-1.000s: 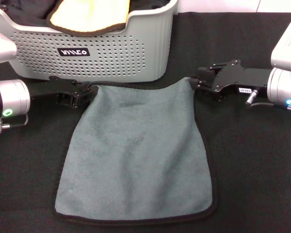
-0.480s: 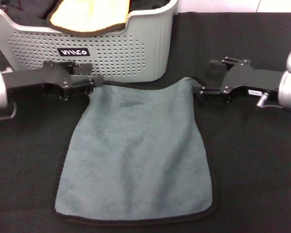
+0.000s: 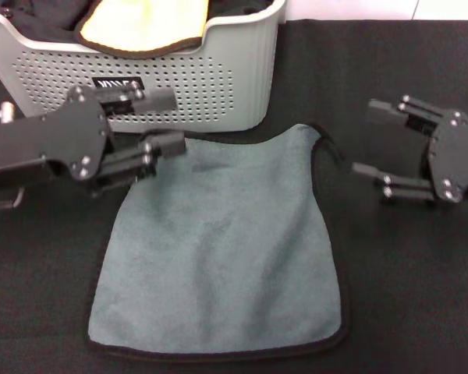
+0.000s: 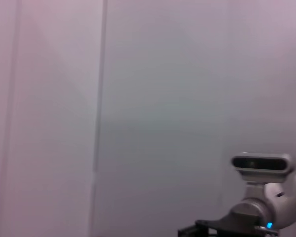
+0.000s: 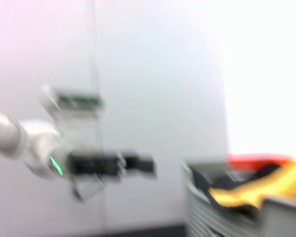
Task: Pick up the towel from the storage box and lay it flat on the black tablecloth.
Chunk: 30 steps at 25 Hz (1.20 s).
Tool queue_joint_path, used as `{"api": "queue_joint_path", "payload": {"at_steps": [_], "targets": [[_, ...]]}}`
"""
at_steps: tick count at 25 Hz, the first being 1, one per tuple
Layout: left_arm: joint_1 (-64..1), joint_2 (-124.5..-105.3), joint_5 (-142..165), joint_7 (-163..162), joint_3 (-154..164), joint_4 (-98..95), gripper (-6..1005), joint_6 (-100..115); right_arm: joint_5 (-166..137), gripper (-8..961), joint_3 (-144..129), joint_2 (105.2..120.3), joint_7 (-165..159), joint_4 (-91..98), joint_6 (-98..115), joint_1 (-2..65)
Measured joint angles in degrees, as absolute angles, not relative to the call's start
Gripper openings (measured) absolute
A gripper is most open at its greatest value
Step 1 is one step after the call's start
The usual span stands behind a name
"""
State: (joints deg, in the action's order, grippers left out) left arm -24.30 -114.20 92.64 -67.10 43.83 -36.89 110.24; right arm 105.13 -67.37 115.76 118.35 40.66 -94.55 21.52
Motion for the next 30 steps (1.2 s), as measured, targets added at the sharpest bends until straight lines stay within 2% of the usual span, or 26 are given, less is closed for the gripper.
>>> {"api": "queue_joint_path", "payload": {"at_steps": [5,10,14,20,26,30], "targets": [[-25.47,-113.14,93.51,-69.95,45.25,-36.71,538,114.01,106.46,836,-71.15,116.15,118.66,36.13,-96.75,23.88],[-24.96,-113.06,93.74,-67.66,45.54,-36.89,541,114.04,106.48,837,-74.88,116.19,118.63,31.39,-94.92,29.54],[-23.98,-113.26,93.96,-66.07,45.42,-36.92,581,113.74,106.22,838,-75.49,116.19,118.32,29.66,-94.18,31.64],[-22.56,-113.34,94.07,-65.74,45.28,-36.51,641,113.63,106.51,868,-77.15,116.19,118.71,29.33,-93.12,32.58],[-21.97,-113.61,94.09,-65.71,45.5,-36.26,744,113.68,108.69,868,-78.51,116.19,119.0,29.14,-92.33,32.7],[-21.67,-114.02,94.09,-65.7,45.48,-36.22,744,113.66,109.06,868,-79.23,116.19,119.41,29.05,-92.11,32.58]]}}
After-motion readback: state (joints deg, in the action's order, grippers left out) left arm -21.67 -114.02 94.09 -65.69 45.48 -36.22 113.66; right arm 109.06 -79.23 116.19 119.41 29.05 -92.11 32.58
